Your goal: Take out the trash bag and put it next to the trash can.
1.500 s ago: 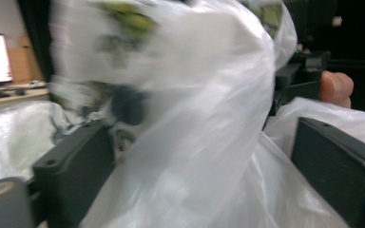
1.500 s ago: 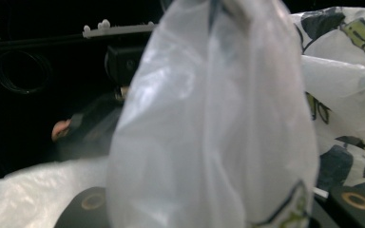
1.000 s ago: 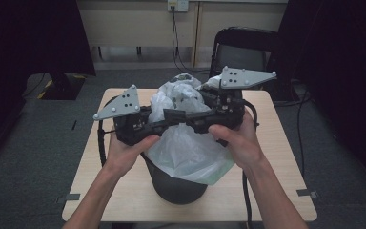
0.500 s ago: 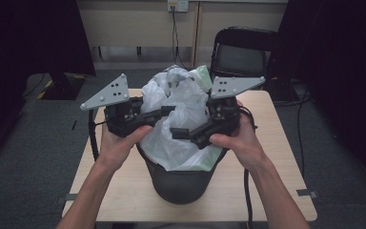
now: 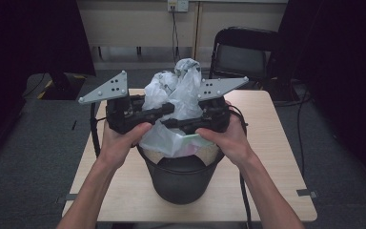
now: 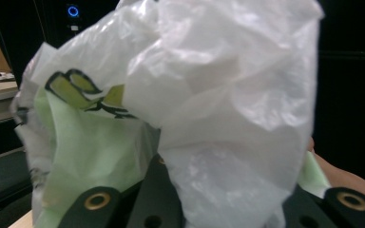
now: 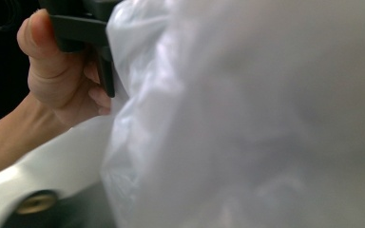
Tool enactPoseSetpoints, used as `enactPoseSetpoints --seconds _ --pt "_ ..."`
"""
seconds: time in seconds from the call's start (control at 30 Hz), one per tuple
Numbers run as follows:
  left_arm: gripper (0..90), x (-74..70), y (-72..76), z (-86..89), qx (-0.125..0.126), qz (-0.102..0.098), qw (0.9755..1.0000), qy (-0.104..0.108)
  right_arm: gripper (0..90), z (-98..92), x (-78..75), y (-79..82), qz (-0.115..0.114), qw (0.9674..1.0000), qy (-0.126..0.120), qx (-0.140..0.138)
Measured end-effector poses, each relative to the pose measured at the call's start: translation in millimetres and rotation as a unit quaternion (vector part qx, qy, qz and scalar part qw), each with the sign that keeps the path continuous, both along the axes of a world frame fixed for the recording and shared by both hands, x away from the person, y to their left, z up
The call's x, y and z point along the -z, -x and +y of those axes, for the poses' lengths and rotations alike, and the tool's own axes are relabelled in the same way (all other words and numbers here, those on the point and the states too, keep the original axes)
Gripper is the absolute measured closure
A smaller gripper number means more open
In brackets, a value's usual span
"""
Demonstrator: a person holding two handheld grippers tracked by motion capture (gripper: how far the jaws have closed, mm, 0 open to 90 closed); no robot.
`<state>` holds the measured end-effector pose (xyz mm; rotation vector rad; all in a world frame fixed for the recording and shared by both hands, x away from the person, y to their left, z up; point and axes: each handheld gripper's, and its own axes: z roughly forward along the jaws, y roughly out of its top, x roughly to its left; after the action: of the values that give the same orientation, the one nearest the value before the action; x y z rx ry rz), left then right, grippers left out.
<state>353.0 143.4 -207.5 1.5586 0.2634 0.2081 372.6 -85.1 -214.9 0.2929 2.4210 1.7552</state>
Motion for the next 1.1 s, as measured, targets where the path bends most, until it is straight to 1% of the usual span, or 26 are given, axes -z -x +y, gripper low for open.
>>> enactPoseSetpoints --seconds 0.03,0.07,0.1,0.13,0.17,0.2,0.27,0.3,0.37,0.43,0.5,0.53,0.6,0.63,0.67,0.7,0.77,0.8,0.83,0.87,0.93,0.97,1.0,1.03,1.07,1.1 --pt "71.5 0.6 0.0 2.0 -0.004 0.002 1.0 0.003 74.6 -0.1 0.5 1.3 -0.005 1.0 -0.001 0.008" --pt "61.3 0.8 0.0 4.8 -0.013 0.003 0.9999 0.003 76.9 -0.2 1.0 1.8 -0.006 0.9999 -0.004 0.013" --pt "48.8 1.0 0.3 8.2 -0.027 0.005 0.9996 0.003 78.4 -0.9 1.2 2.3 -0.007 0.9998 -0.006 0.019" --pt "39.5 1.7 0.6 12.4 -0.034 0.005 0.9994 0.006 79.3 -2.6 1.0 2.3 -0.009 0.9995 -0.01 0.027" --pt "33.8 2.5 1.1 17.0 -0.039 0.005 0.9992 0.01 79.5 -5.2 0.4 1.1 -0.007 0.9994 -0.013 0.032" --pt "30.7 3.7 1.9 22.1 -0.047 0.001 0.9988 0.011 79.5 -8.9 -0.3 -1.4 -0.001 0.9994 -0.02 0.03" --pt "24.2 6.0 1.7 26.4 -0.06 -0.004 0.9982 0.003 79.5 -18.2 -2.6 -6.1 0.007 0.9988 -0.039 0.03" --pt "21.9 7.3 0.5 27.3 -0.061 -0.003 0.9981 -0.001 79.5 -21.4 -3.7 -7.3 0.01 0.9985 -0.047 0.027" --pt "20.8 10.2 -2.5 25.4 -0.054 -0.002 0.9986 -0.004 79.4 -24.1 -5.6 -7.8 0.012 0.9982 -0.056 0.021" --pt "17.7 12.4 -5.2 18.2 -0.05 0.001 0.9987 -0.009 79.3 -22.7 -6.4 -6.9 0.015 0.998 -0.06 0.01" --pt "14.6 14.5 -5.7 8.8 -0.047 -0.001 0.9987 -0.019 79.1 -18.5 -6.7 -5.2 0.013 0.9981 -0.059 0.006" --pt "13.5 16.1 -5.4 1.2 -0.053 -0.004 0.998 -0.034 79.0 -16.7 -6.9 -4.8 0.013 0.9982 -0.059 0.004" --pt "10.2 18.8 -5.1 -8.1 -0.058 -0.006 0.9968 -0.055 78.6 -13.5 -7.9 -3.3 0.014 0.9979 -0.063 -0.002" --pt "9.3 19.4 -5.4 -10.3 -0.055 -0.002 0.997 -0.054 78.7 -12.9 -8.7 -2.5 0.013 0.9978 -0.065 -0.003" --pt "9.9 19.0 -5.6 -10.2 -0.051 -0.001 0.9974 -0.051 78.7 -13.4 -9.4 -2.3 0.015 0.9977 -0.066 0.0" --pt "14.3 18.4 -6.0 -9.5 -0.038 0.001 0.9981 -0.048 78.8 -14.6 -9.6 -2.6 0.018 0.9974 -0.07 -0.001" --pt "29.1 18.8 -5.9 -10.9 -0.023 -0.004 0.9985 -0.05 77.2 -18.4 -10.7 -3.0 0.026 0.9961 -0.084 -0.004" --pt "31.5 18.3 -6.0 -11.7 -0.021 -0.005 0.9984 -0.052 76.6 -20.0 -11.5 -2.5 0.03 0.9956 -0.088 -0.003" --pt "34.7 17.5 -5.8 -12.5 -0.017 -0.009 0.9983 -0.055 76.6 -20.2 -11.8 -1.6 0.027 0.9959 -0.086 0.0" --pt "38.0 16.6 -5.0 -13.4 -0.014 -0.014 0.9982 -0.056 76.6 -20.6 -11.5 -1.6 0.029 0.9958 -0.087 -0.001" --pt "44.2 16.0 -2.9 -14.6 -0.007 -0.019 0.998 -0.059 76.2 -23.0 -10.9 -3.3 0.037 0.9945 -0.097 -0.009" --pt "46.0 16.1 -2.0 -15.0 -0.008 -0.022 0.9976 -0.065 75.7 -24.2 -10.5 -3.7 0.042 0.9941 -0.1 -0.012" --pt "49.0 16.4 -2.3 -14.8 -0.006 -0.02 0.9977 -0.064 74.3 -25.7 -9.7 -3.9 0.049 0.9932 -0.105 -0.015" --pt "49.9 16.7 -3.8 -14.2 0.002 -0.015 0.9981 -0.059 73.4 -26.9 -9.2 -4.1 0.057 0.9923 -0.109 -0.016" --pt "50.4 16.9 -4.6 -13.9 0.004 -0.014 0.9981 -0.059 72.9 -27.6 -8.9 -4.2 0.06 0.9915 -0.113 -0.019" --pt "51.3 17.1 -4.9 -14.4 0.003 -0.014 0.9981 -0.06 72.4 -27.9 -8.9 -4.3 0.057 0.9916 -0.115 -0.018"
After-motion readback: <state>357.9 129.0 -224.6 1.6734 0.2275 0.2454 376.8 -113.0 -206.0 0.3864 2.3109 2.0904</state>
